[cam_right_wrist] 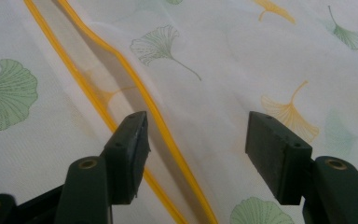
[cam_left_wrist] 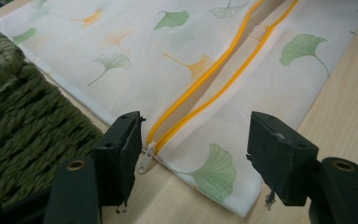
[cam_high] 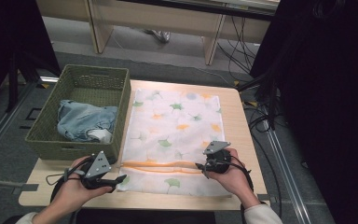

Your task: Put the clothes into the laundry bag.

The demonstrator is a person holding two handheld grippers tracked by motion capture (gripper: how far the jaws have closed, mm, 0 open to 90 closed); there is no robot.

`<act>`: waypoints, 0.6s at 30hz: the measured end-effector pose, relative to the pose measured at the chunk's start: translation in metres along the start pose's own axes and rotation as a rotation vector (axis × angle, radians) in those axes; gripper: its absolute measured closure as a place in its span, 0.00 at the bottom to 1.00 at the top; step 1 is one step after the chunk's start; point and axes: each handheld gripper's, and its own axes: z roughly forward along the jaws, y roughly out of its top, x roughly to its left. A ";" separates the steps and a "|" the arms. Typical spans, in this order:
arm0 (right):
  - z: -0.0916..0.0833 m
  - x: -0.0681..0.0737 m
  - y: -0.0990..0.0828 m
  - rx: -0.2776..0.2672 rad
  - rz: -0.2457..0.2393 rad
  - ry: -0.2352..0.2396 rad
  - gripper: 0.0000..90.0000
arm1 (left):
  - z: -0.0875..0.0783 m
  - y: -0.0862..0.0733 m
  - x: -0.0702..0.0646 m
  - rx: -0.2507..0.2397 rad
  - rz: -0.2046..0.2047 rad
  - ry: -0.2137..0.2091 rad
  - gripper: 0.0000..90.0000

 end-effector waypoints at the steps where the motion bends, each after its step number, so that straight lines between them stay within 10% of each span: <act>1: 0.000 0.000 0.000 -0.001 0.000 -0.001 0.44 | 0.000 0.000 0.000 0.001 -0.001 0.005 0.39; 18: 0.000 0.008 0.002 0.046 -0.052 0.006 0.44 | 0.000 -0.003 0.004 0.043 -0.006 0.026 0.39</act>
